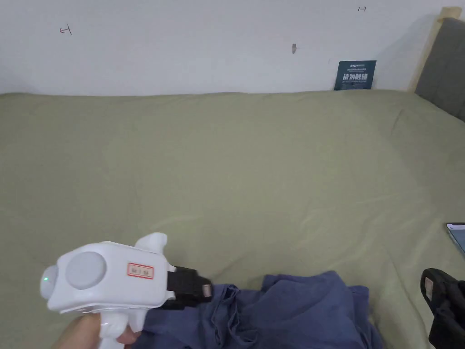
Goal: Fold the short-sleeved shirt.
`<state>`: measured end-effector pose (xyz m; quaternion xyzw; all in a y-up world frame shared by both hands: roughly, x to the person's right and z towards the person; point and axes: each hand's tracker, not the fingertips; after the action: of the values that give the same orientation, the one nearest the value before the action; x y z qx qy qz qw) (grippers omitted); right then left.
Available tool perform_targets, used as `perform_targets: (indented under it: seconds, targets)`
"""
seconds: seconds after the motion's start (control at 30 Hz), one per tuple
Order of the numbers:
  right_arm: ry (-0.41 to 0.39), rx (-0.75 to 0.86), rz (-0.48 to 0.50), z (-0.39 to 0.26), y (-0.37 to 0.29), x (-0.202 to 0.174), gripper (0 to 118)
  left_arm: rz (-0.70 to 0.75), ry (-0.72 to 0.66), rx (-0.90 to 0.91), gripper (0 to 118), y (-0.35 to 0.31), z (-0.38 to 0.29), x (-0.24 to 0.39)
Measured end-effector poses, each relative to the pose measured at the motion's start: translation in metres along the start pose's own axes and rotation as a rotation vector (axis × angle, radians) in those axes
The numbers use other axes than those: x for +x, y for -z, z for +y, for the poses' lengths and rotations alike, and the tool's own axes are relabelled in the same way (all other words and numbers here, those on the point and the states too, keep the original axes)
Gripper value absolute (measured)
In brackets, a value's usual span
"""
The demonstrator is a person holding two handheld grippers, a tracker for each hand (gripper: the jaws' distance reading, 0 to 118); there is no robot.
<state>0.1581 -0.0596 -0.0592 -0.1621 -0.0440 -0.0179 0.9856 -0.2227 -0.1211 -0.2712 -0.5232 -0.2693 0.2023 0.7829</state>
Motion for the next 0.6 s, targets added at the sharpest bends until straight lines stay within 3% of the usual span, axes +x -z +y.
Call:
perform_targets:
  seconds: [0.03, 0.2, 0.47, 0.6]
  targets:
    - [0.004, -0.001, 0.005, -0.001, 0.001, -0.002, 0, 0.03, -0.014, 0.037, 0, -0.01, -0.001, -0.009]
    - [0.004, -0.011, 0.04, -0.003, 0.005, -0.011, 0, 0.051, -0.089, -0.012, 0, -0.015, -0.003, -0.044]
    - [-0.002, -0.035, 0.052, -0.006, 0.005, -0.014, 0, -0.099, -0.131, -0.194, 0, 0.107, -0.027, -0.03]
    - [-0.004, -0.054, 0.036, -0.007, 0.004, -0.01, 0, -0.115, -0.123, -0.186, 0, 0.138, -0.039, -0.021]
